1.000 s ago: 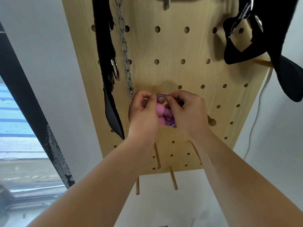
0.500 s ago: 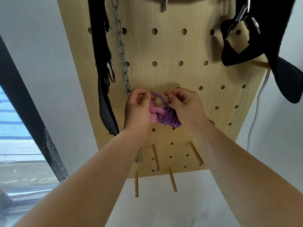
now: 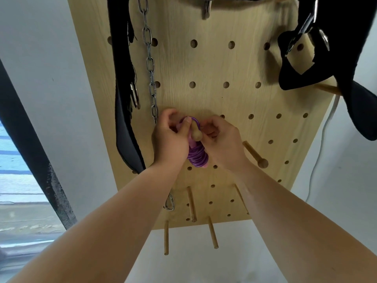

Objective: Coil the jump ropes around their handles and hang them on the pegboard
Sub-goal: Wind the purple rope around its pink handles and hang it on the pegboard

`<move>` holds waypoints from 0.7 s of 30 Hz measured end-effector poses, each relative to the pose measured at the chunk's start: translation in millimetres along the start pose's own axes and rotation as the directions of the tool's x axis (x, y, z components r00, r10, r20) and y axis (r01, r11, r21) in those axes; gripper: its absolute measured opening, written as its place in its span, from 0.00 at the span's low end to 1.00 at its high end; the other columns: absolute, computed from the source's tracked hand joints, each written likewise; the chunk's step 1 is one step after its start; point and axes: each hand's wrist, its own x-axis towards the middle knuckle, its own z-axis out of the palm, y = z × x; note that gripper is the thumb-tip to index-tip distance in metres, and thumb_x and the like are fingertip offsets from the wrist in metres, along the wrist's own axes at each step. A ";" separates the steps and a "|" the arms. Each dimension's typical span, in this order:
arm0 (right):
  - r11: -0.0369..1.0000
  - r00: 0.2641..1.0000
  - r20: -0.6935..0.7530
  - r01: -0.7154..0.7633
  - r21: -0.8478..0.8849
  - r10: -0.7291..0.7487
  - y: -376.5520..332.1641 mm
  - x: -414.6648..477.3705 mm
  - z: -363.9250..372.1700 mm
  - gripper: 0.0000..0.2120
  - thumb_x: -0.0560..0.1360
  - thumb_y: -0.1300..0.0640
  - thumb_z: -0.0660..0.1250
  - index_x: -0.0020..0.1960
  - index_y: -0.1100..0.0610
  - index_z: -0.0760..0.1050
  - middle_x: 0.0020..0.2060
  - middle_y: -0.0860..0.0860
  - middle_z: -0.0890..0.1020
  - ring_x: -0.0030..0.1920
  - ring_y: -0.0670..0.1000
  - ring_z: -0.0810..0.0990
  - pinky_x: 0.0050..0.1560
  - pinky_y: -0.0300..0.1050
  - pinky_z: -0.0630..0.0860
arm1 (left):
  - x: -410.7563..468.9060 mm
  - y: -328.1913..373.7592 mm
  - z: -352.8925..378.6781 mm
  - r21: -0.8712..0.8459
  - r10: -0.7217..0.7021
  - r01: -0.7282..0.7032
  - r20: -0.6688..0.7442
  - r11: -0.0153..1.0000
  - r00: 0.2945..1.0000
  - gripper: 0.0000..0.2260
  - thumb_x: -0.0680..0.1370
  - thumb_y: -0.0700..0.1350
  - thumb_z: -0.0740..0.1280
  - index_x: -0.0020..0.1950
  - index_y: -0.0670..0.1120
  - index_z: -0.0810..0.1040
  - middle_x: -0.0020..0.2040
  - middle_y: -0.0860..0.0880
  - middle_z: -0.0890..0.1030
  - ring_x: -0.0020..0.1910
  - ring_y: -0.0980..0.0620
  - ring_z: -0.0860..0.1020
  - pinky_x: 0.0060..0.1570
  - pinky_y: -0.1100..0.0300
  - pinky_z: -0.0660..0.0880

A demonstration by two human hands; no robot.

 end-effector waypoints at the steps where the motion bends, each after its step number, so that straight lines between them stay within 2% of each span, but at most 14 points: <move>1: 0.999 0.999 -0.016 -0.034 0.010 0.035 0.9 1.7 3.0 0.04 0.75 0.59 0.72 0.50 0.55 0.79 0.39 0.44 0.83 0.42 0.44 0.83 0.46 0.48 0.81 | -3.3 -3.1 -1.2 0.021 0.028 -0.028 -0.011 0.999 1.000 0.07 0.79 0.50 0.69 0.57 0.55 0.77 0.48 0.54 0.80 0.47 0.54 0.79 0.47 0.59 0.77; 4: 0.992 0.989 -0.079 -0.121 0.022 0.122 4.3 4.3 11.4 0.04 0.74 0.59 0.72 0.47 0.53 0.79 0.38 0.44 0.83 0.41 0.44 0.82 0.46 0.49 0.80 | -13.9 -17.4 -10.3 0.094 0.157 -0.158 0.017 0.983 0.987 0.07 0.80 0.44 0.69 0.56 0.53 0.78 0.56 0.51 0.77 0.53 0.56 0.78 0.52 0.64 0.76; 6: 0.991 0.984 -0.111 -0.136 0.016 0.137 5.0 3.2 16.1 0.03 0.74 0.60 0.72 0.46 0.54 0.81 0.37 0.43 0.83 0.40 0.43 0.81 0.45 0.46 0.79 | -16.0 -26.9 -15.8 0.199 0.282 -0.285 0.045 0.938 0.958 0.10 0.78 0.40 0.70 0.59 0.48 0.81 0.58 0.49 0.75 0.55 0.52 0.78 0.55 0.59 0.79; 8: 0.991 0.983 -0.131 -0.134 -0.004 0.132 3.9 1.5 19.4 0.02 0.74 0.60 0.71 0.45 0.54 0.80 0.35 0.42 0.82 0.38 0.41 0.80 0.41 0.41 0.77 | -12.2 -31.2 -19.3 0.341 0.351 -0.352 0.066 0.872 0.934 0.12 0.78 0.42 0.71 0.61 0.47 0.83 0.56 0.49 0.75 0.54 0.48 0.78 0.53 0.53 0.79; 10: 0.992 0.983 -0.141 -0.122 -0.030 0.117 2.8 -0.3 21.2 0.02 0.74 0.59 0.71 0.44 0.54 0.80 0.34 0.42 0.81 0.37 0.41 0.79 0.39 0.38 0.74 | -5.7 -29.4 -22.4 0.398 0.319 -0.328 0.093 0.857 0.943 0.14 0.79 0.46 0.72 0.64 0.49 0.83 0.53 0.51 0.73 0.51 0.48 0.79 0.51 0.50 0.80; 14: 0.992 0.990 -0.119 -0.084 -0.093 0.073 0.1 -4.8 20.0 0.02 0.77 0.57 0.70 0.46 0.52 0.81 0.37 0.43 0.82 0.39 0.43 0.80 0.40 0.39 0.75 | -0.6 -25.5 -26.7 0.403 0.283 -0.319 0.146 0.858 0.948 0.15 0.80 0.48 0.69 0.66 0.50 0.82 0.53 0.50 0.72 0.48 0.48 0.79 0.49 0.49 0.79; 19: 0.989 0.998 -0.048 -0.045 -0.142 0.038 -2.2 -23.5 10.8 0.08 0.78 0.58 0.67 0.55 0.53 0.82 0.47 0.48 0.83 0.45 0.46 0.81 0.48 0.44 0.79 | -19.1 -31.1 -31.6 0.464 0.260 -0.327 0.204 0.824 0.944 0.21 0.80 0.47 0.67 0.74 0.53 0.73 0.66 0.47 0.69 0.59 0.46 0.75 0.59 0.50 0.76; 21: 0.989 0.998 -0.025 -0.061 -0.131 0.059 -4.4 -36.2 5.2 0.11 0.78 0.60 0.67 0.58 0.54 0.81 0.51 0.49 0.81 0.46 0.46 0.81 0.49 0.41 0.78 | -33.9 -33.6 -30.6 0.409 0.212 -0.285 0.215 0.867 0.953 0.25 0.80 0.47 0.68 0.77 0.53 0.68 0.71 0.47 0.65 0.65 0.46 0.72 0.64 0.51 0.74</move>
